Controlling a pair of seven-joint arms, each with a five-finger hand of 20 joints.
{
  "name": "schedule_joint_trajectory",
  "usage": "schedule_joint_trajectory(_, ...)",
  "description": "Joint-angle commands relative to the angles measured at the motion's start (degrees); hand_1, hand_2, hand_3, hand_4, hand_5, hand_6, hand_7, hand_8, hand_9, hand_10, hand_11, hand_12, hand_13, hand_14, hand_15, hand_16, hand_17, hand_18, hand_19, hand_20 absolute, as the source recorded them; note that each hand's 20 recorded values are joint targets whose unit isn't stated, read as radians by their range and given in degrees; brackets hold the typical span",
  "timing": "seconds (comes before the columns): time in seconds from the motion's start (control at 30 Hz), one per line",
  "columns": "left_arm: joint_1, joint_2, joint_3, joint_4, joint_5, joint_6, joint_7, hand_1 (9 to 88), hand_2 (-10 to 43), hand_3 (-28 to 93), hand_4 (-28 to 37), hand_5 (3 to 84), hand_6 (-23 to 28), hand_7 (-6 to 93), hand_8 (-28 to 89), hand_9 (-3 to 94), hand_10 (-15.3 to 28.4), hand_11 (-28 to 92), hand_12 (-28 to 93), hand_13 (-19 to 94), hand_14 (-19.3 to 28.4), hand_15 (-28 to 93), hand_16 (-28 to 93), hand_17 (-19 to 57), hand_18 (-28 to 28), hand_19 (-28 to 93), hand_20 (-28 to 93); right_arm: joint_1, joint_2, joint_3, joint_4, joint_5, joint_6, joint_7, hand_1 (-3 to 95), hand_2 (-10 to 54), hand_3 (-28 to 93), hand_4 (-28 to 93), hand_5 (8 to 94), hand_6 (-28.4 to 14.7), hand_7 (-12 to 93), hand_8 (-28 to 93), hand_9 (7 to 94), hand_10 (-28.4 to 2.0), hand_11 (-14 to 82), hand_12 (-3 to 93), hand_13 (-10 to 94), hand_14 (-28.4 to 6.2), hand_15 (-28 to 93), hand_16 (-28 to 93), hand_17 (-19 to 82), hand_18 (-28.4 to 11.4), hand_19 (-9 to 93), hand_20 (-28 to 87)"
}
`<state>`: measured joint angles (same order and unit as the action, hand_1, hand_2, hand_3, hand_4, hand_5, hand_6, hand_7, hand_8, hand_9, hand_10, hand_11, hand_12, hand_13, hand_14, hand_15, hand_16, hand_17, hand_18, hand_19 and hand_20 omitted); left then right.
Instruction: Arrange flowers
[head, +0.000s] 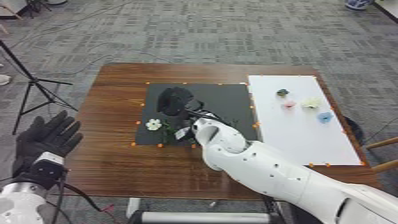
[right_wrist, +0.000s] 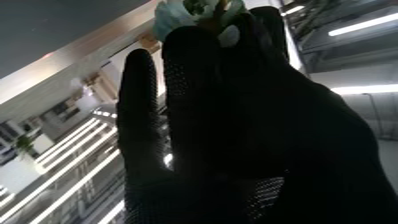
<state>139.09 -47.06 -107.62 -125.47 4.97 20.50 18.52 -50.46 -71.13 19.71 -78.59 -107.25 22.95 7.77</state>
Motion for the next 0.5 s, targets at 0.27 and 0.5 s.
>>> schedule_joint_trajectory(0.27, -3.23, 1.65, 3.33, 0.53, 0.09, -0.38, -0.65, 27.4, 15.3, 70, -27.0, 39.9, 8.5, 9.7, -7, 32.8, 13.9, 15, 14, 22, 13.7, 24, -1, -3.1, 11.2, 18, 12, 6.49, -4.26, -3.62, 4.28, -1.28, 1.96, 1.55, 65.6, -9.5, 66, -28, 74.2, 6.8, 33, -6, 87.4, -3.6, 8.4, 38.5, 68, -1.0, 47, 50, 26, -16.0, 63, 34)
schedule_joint_trajectory(0.5, -3.74, 1.38, 4.34, 0.14, 0.73, -0.62, -1.08, 27.4, 15.3, 70, -26.9, 40.0, 8.5, 9.7, -7, 32.8, 13.9, 15, 14, 22, 13.8, 24, -1, -3.1, 11.2, 18, 12, 5.47, -4.01, -6.53, 4.48, -4.51, 3.11, 4.53, 65.4, -9.5, 65, -28, 74.1, 6.7, 32, -5, 87.8, -3.7, 8.0, 38.3, 68, -1.1, 47, 50, 25, -16.2, 63, 34)
